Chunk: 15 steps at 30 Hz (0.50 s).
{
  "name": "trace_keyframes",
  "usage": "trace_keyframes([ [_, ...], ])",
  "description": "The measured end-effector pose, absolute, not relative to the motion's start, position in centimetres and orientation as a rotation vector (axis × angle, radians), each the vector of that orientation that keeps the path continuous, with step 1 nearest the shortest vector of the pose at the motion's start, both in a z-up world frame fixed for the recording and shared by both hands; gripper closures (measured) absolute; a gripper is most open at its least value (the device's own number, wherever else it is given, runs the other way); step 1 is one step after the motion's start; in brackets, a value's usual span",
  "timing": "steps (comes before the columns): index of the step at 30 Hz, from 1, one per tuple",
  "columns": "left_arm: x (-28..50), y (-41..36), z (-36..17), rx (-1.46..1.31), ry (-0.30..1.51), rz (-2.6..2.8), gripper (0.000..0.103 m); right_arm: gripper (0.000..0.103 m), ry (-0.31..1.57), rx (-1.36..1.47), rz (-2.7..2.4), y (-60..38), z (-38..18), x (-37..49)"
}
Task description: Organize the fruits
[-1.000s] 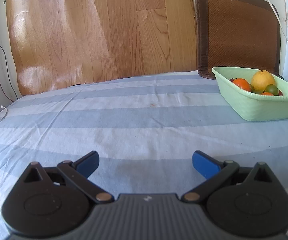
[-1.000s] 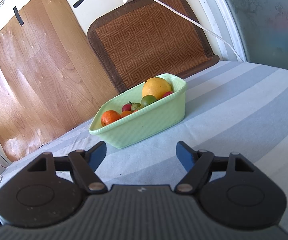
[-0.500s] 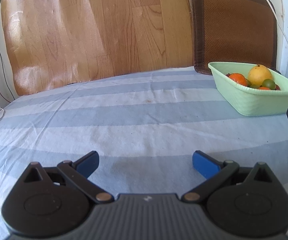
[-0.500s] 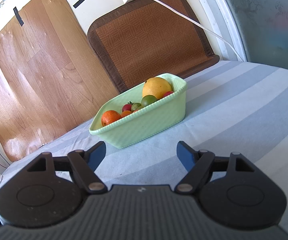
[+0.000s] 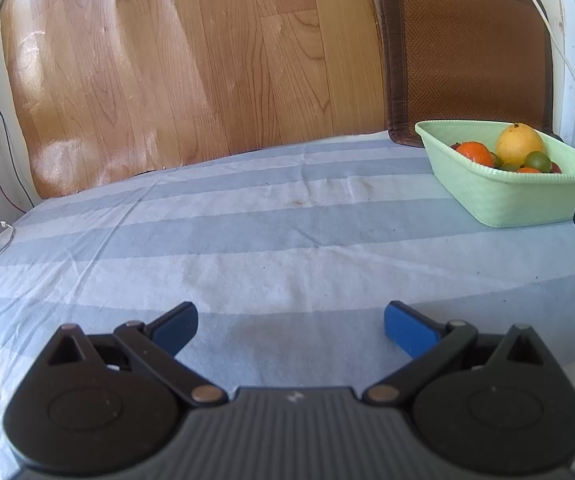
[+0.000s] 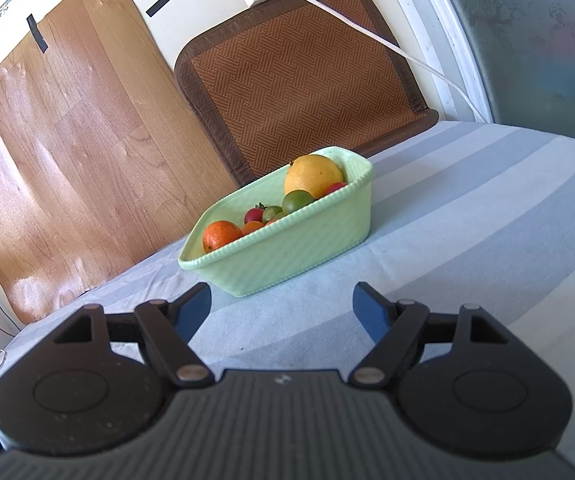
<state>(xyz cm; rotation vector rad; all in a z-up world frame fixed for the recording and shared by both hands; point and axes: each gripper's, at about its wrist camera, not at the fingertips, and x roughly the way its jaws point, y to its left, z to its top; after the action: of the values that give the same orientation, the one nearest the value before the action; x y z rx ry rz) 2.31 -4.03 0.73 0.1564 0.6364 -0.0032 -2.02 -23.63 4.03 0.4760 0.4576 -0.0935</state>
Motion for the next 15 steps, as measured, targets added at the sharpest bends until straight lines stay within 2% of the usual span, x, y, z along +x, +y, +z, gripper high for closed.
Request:
trace_keyframes([
  [15,2.07,-4.45,0.74,0.198,0.615,0.017,0.000,0.023,0.457,0.476,-0.094,-23.64,4.01,-2.04],
])
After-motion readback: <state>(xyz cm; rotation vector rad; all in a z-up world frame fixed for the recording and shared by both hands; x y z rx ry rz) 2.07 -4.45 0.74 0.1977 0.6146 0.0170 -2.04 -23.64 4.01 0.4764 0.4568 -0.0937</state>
